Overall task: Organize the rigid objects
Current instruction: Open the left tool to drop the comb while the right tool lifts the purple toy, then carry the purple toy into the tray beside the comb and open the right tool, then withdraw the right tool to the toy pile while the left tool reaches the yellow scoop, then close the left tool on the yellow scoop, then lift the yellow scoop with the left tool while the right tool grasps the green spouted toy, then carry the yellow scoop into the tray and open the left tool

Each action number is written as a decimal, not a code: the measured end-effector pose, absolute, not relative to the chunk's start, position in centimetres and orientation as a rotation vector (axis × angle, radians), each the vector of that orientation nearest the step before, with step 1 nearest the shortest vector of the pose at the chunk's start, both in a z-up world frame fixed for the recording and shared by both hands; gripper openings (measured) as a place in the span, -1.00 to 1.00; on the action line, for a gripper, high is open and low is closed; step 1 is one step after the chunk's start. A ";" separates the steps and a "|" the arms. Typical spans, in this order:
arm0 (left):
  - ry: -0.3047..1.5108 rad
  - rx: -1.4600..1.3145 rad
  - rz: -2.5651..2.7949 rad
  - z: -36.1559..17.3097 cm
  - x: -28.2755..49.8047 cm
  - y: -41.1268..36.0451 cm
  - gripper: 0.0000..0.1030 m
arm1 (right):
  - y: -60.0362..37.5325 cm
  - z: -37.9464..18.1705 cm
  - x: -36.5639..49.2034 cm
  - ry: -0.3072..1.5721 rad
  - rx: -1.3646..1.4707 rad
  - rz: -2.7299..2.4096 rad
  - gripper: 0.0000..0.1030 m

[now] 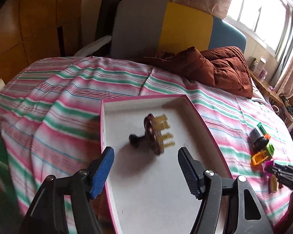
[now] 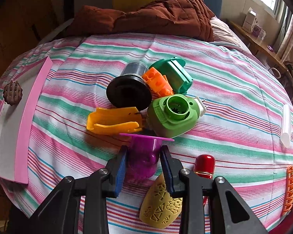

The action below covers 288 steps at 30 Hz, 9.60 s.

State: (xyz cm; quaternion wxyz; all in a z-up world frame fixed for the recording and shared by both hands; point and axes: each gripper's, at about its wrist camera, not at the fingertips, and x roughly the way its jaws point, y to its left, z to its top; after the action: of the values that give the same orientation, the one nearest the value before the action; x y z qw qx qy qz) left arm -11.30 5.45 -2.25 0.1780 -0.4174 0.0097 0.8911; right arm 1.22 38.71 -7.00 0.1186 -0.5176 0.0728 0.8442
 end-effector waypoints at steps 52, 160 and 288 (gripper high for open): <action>0.065 -1.170 2.556 -1.8 -2.5 3.7 0.42 | 22.1 -0.8 -2.4 0.078 -1.456 2.995 -0.36; 0.182 -1.091 2.372 1.1 -1.1 11.0 0.54 | 49.1 -0.6 6.6 0.586 -0.957 2.352 0.25; 0.045 -1.141 2.247 -0.4 -3.8 12.9 -0.49 | 47.4 -10.6 -2.6 0.471 -1.526 2.204 0.29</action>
State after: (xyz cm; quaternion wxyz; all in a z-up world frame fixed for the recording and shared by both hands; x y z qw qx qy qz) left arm -3.81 12.93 -0.35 0.3055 -0.4311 0.0168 0.8488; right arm -2.60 47.36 -10.57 0.2083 -0.5484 0.1694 0.7920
